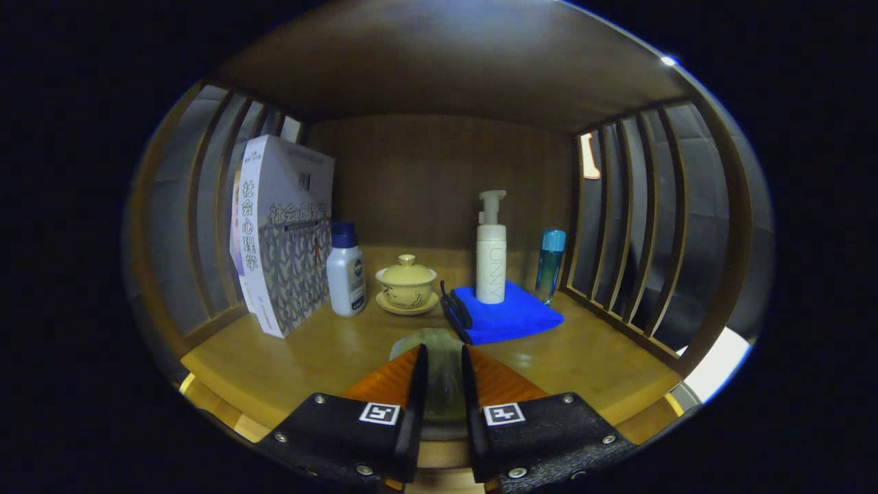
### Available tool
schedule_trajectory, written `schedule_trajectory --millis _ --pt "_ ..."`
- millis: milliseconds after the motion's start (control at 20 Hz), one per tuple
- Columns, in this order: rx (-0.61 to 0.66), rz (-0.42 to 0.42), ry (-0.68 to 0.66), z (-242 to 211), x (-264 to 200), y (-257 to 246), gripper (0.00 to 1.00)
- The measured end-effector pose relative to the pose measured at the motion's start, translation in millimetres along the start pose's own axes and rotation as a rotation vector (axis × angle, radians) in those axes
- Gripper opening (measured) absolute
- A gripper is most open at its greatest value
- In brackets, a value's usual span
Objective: Pull open the drawer, take out the items inside it, and place them on the countertop above the cabinet.
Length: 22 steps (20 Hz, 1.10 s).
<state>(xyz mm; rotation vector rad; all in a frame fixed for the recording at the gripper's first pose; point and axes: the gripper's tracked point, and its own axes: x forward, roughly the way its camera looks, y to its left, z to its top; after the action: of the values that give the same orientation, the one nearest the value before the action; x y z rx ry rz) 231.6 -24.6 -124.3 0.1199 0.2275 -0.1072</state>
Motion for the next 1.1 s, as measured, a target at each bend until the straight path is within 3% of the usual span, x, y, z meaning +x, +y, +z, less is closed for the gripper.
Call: schedule_trajectory --millis 50,250,400,600,850,1100 --pt "0.033 0.004 -0.021 7 -4 -2 0.31" --pt "0.195 0.081 -0.162 47 -55 -1 0.97" --pt "0.233 0.094 -0.253 67 -114 -11 0.95" --pt "0.171 0.075 -0.271 57 -201 -21 0.95" --pt "0.146 0.117 -0.243 3 -284 -5 0.95" --pt "0.082 0.124 -0.165 -69 -317 15 0.95"
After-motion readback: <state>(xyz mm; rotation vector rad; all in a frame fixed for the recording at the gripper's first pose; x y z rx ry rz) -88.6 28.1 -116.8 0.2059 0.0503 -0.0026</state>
